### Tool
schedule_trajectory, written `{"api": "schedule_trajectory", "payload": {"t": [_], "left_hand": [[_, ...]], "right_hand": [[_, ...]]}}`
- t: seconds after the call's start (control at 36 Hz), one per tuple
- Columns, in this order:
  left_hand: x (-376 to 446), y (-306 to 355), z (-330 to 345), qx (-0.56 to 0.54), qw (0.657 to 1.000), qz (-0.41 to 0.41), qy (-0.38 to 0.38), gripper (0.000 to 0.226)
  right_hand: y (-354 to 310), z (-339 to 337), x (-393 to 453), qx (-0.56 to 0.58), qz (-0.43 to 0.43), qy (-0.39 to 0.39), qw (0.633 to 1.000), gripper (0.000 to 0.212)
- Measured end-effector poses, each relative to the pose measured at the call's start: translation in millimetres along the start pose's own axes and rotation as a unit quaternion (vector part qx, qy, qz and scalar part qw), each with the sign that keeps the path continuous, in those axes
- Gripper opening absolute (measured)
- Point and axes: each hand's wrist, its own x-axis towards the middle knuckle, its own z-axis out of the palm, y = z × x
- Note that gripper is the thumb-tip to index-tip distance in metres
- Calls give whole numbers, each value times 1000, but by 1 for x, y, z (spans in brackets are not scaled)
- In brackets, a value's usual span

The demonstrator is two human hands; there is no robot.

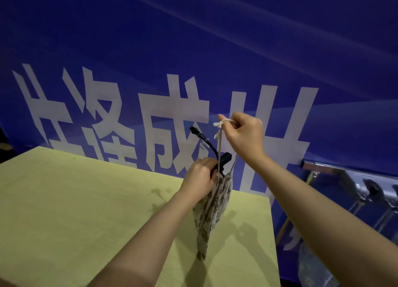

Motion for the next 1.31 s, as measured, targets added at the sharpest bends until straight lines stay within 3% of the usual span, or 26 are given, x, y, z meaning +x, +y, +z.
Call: {"api": "schedule_trajectory", "payload": {"t": [0.28,0.56,0.72,0.86,0.97,1.06,1.11,1.17,1.31], "left_hand": [[-10,28,8,91,996,11,1,34],[-11,99,21,140,990,1,-19,32],[-25,181,38,86,996,0,-12,30],[-48,248,64,8,998,-52,-21,38],[-65,288,90,-7,997,-14,-75,54],[-73,317,112,-31,987,25,-153,47],[-76,341,128,-53,979,2,-196,41],[-76,363,145,-76,974,-34,-211,41],[-92,397,183,-62,974,-25,-218,40]], "right_hand": [[-11,-39,6,116,134,81,981,51],[-9,-119,-2,135,100,93,981,45],[6,-197,-14,129,105,78,983,49],[26,-262,-39,145,109,43,982,48],[41,-303,-66,152,128,16,980,49],[51,-328,-89,161,136,-7,978,47],[61,-343,-105,154,143,-25,977,46],[70,-358,-118,157,155,-39,974,44],[81,-386,-143,169,156,-46,972,47]]}}
